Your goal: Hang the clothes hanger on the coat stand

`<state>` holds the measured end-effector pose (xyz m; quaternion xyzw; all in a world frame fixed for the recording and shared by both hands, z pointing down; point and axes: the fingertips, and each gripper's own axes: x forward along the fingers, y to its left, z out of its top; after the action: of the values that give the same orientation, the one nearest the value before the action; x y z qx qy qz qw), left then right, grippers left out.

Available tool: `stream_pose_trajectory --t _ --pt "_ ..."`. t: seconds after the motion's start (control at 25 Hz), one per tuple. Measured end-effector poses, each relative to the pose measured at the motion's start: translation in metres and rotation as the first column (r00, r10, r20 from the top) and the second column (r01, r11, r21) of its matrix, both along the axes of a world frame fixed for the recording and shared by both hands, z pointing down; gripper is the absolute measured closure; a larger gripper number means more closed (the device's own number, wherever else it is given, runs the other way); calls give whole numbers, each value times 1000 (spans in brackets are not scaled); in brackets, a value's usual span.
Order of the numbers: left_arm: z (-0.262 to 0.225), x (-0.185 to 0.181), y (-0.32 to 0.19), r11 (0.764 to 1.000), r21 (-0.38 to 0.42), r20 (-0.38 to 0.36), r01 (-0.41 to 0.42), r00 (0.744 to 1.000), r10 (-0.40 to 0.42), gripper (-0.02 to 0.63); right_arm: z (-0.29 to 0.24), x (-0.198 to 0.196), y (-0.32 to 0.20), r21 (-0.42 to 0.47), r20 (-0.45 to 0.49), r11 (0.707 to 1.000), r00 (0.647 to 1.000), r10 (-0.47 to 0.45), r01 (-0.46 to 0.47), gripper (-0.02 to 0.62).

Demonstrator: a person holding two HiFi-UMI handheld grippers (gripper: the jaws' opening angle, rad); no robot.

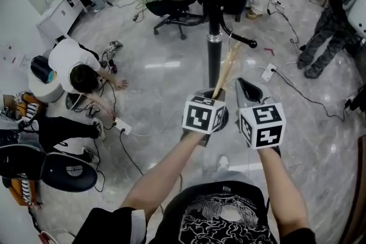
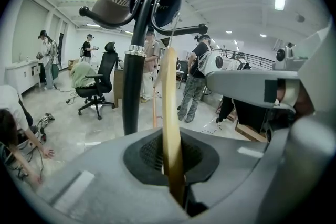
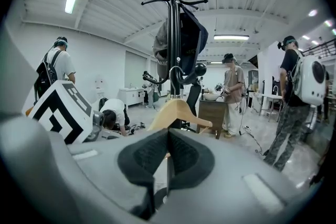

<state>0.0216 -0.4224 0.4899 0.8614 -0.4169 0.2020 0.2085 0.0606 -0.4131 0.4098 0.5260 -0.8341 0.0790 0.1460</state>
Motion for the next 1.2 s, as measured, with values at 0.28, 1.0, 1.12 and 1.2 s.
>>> stream_pose_trajectory --t 0.28,1.0,1.12,1.2 --pt "8 3 -11 1000 -18 0 8 1000 -8 603 7 2 -13 -6 -6 1000 1000 -14 14 595" --pt "28 3 -25 998 -52 13 -21 1000 21 603 17 -3 -33 -25 -1 1000 1000 -14 14 595" --pt "29 5 -25 998 -49 13 -26 1000 27 602 19 0 -32 -28 -1 1000 1000 -10 10 595" --pt "29 5 -26 998 -46 12 -30 999 31 602 18 0 -33 -28 0 1000 1000 -10 10 595"
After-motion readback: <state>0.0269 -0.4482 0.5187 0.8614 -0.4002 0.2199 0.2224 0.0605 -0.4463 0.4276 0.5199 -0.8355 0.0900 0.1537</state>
